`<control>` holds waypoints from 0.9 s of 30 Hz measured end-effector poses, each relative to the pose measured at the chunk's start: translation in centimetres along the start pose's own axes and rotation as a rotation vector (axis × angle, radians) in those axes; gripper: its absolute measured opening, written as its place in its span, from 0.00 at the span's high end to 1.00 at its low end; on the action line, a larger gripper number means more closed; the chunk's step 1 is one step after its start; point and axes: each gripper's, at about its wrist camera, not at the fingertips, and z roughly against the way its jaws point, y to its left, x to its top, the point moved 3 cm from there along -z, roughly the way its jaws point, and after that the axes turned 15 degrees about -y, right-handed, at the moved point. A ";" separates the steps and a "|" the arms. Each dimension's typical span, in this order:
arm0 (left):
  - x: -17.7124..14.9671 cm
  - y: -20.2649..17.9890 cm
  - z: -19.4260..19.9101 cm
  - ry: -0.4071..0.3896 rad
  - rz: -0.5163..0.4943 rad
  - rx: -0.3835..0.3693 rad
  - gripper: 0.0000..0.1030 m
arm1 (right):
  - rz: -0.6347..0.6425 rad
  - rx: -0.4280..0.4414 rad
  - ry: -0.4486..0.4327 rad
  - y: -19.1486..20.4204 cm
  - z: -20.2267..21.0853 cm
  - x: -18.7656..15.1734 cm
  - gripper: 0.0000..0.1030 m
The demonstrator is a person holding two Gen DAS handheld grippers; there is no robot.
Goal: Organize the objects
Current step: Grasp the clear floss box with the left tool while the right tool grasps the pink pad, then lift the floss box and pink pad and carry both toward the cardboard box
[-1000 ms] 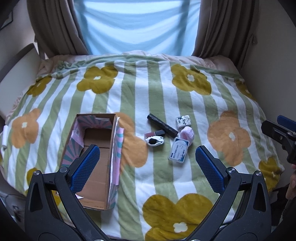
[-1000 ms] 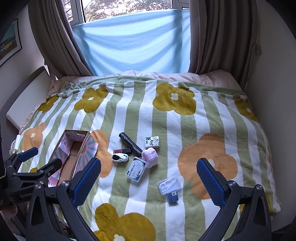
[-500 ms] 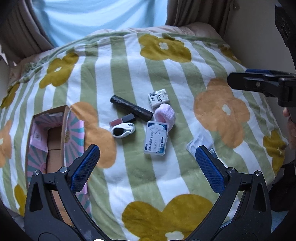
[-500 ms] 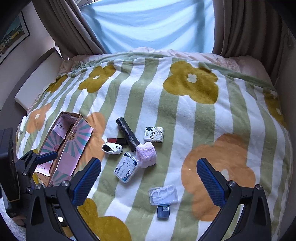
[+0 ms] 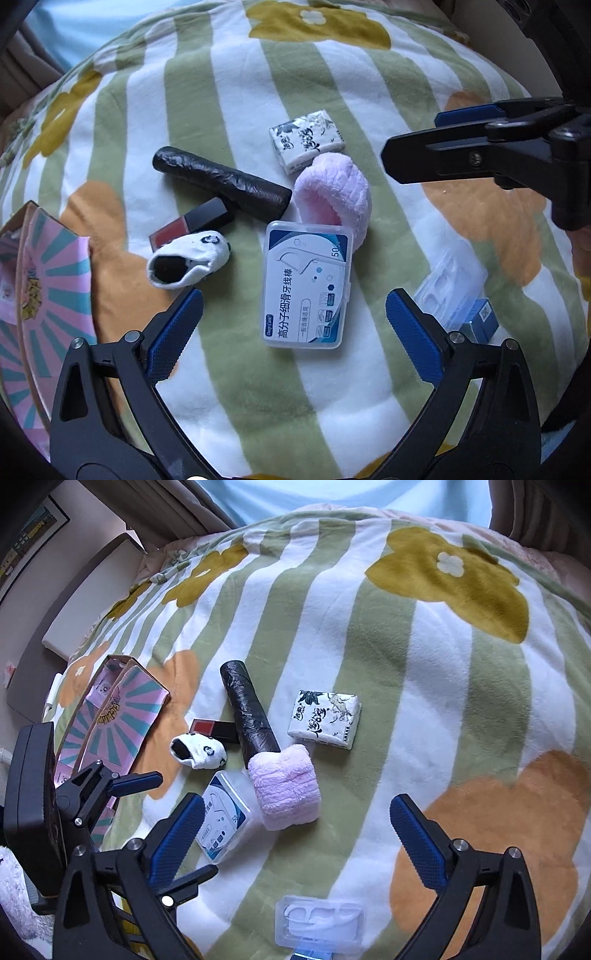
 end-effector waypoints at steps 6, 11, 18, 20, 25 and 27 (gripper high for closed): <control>-0.7 0.2 -2.8 0.039 0.014 -0.018 0.06 | -0.028 0.053 0.059 -0.6 -4.0 -0.5 0.14; -0.9 0.3 -4.3 0.066 0.024 -0.055 0.28 | -0.032 0.085 0.092 -0.5 -6.0 -0.8 0.24; -1.0 0.5 -5.0 0.081 0.013 -0.093 0.44 | -0.025 0.101 0.125 -0.7 -7.2 -1.6 0.51; -1.1 0.7 -5.1 0.080 0.016 -0.100 0.44 | -0.015 0.095 0.125 -0.8 -7.1 -1.8 0.56; -1.0 1.3 -5.0 0.078 0.023 -0.118 0.44 | 0.007 0.082 0.111 -0.3 -6.9 -1.6 0.57; -0.9 1.6 -4.7 0.074 0.022 -0.121 0.44 | 0.005 0.081 0.107 -0.2 -6.9 -1.5 0.58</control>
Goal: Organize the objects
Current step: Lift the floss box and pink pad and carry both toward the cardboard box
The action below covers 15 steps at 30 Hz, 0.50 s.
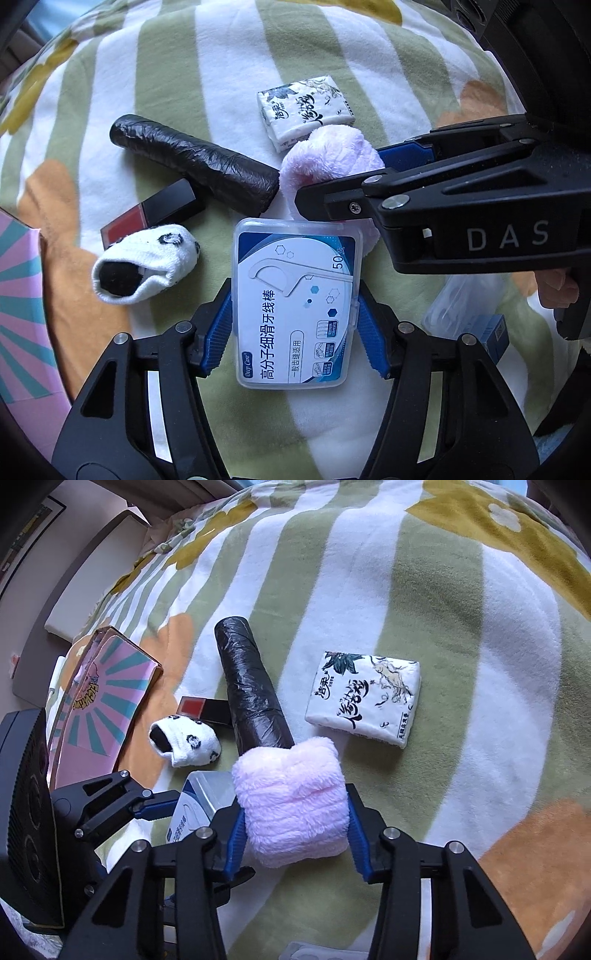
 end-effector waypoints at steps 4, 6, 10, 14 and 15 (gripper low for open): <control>0.3 0.4 1.0 -0.020 -0.007 -0.006 0.44 | 0.001 -0.014 -0.017 0.6 0.7 0.4 0.58; 0.6 0.3 1.9 -0.031 -0.011 -0.008 0.44 | 0.003 -0.026 -0.027 1.0 1.2 0.6 0.58; 1.1 -0.2 4.6 -0.054 -0.017 -0.014 0.44 | 0.012 -0.056 -0.049 2.2 2.8 1.3 0.58; 2.3 -2.1 7.2 -0.079 -0.020 -0.012 0.44 | 0.015 -0.095 -0.082 3.7 5.3 2.1 0.58; 2.7 -2.1 8.0 -0.087 -0.020 -0.012 0.44 | 0.014 -0.105 -0.091 4.2 6.0 2.3 0.58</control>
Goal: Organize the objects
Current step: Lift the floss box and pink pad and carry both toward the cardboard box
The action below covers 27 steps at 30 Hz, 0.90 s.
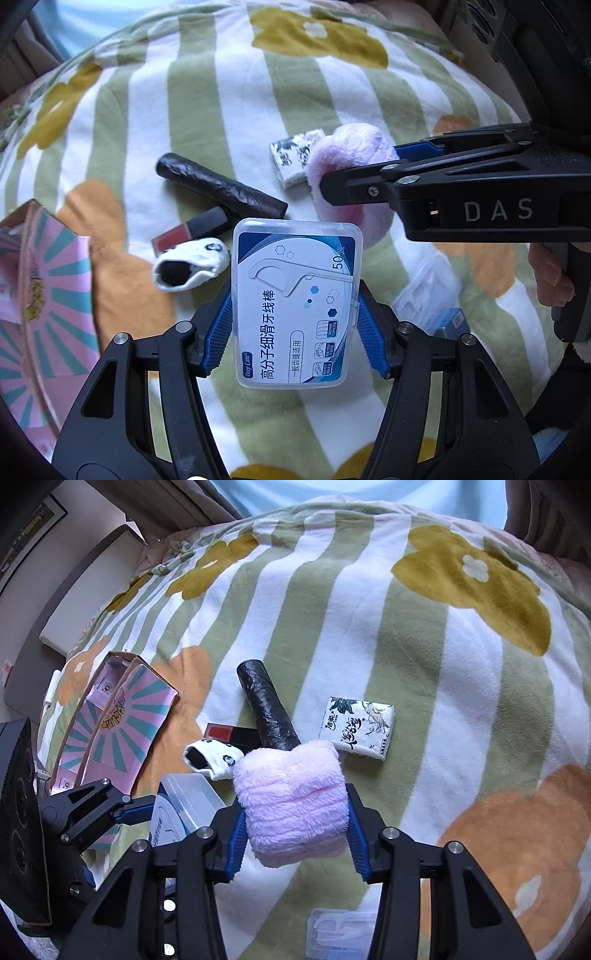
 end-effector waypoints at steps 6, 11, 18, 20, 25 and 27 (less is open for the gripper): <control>1.9 0.8 5.1 -0.053 0.020 0.020 0.44 | -0.004 -0.083 -0.054 2.8 5.2 1.5 0.58; 3.4 1.6 9.8 -0.101 -0.030 0.078 0.44 | 0.034 -0.178 -0.097 6.3 9.9 2.0 0.58; 4.5 2.9 16.1 -0.146 -0.022 0.066 0.44 | -0.007 -0.287 -0.146 10.3 16.0 1.4 0.58; 4.5 3.4 17.7 -0.155 -0.008 0.067 0.44 | -0.018 -0.328 -0.164 11.2 17.5 0.9 0.58; 3.9 4.2 20.5 -0.175 -0.013 0.083 0.44 | -0.060 -0.432 -0.212 12.7 20.8 -0.6 0.58; 3.5 4.4 21.2 -0.181 -0.019 0.086 0.44 | -0.068 -0.459 -0.228 13.1 21.7 -1.1 0.58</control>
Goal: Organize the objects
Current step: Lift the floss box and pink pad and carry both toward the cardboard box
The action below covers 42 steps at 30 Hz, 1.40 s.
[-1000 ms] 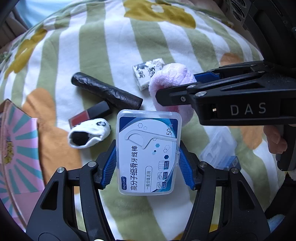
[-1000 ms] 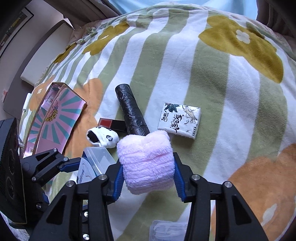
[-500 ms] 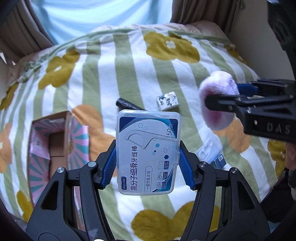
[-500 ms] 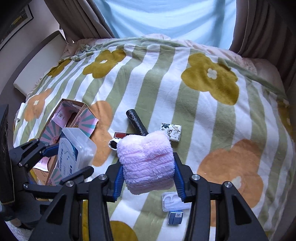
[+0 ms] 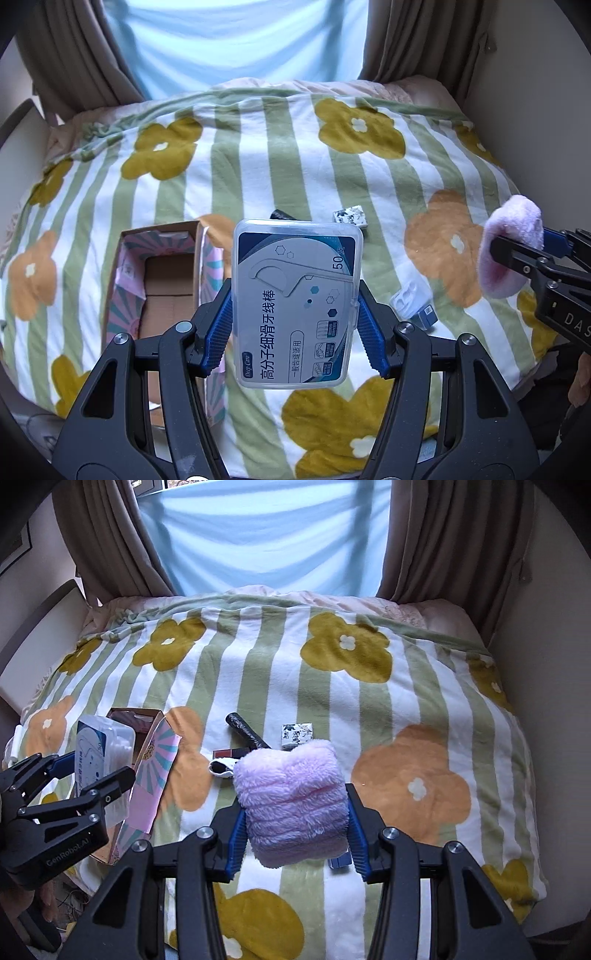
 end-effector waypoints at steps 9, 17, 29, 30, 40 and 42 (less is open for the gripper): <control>0.1 2.2 2.1 -0.038 0.012 -0.001 0.44 | -0.007 -0.013 -0.020 1.0 2.0 0.1 0.58; 0.0 6.8 4.5 -0.063 0.068 0.037 0.44 | 0.062 0.069 -0.048 5.9 2.2 2.0 0.58; -2.5 16.7 6.6 -0.034 0.175 0.125 0.44 | 0.161 0.249 -0.052 15.8 0.8 4.0 0.58; -2.9 17.5 6.5 -0.026 0.177 0.126 0.44 | 0.169 0.261 -0.049 16.6 0.4 4.2 0.58; -6.2 22.4 2.8 0.070 0.197 0.143 0.44 | 0.265 0.350 0.015 23.9 -5.1 4.4 0.58; -6.9 22.7 1.5 0.092 0.193 0.136 0.44 | 0.280 0.361 0.035 25.0 -6.6 4.3 0.58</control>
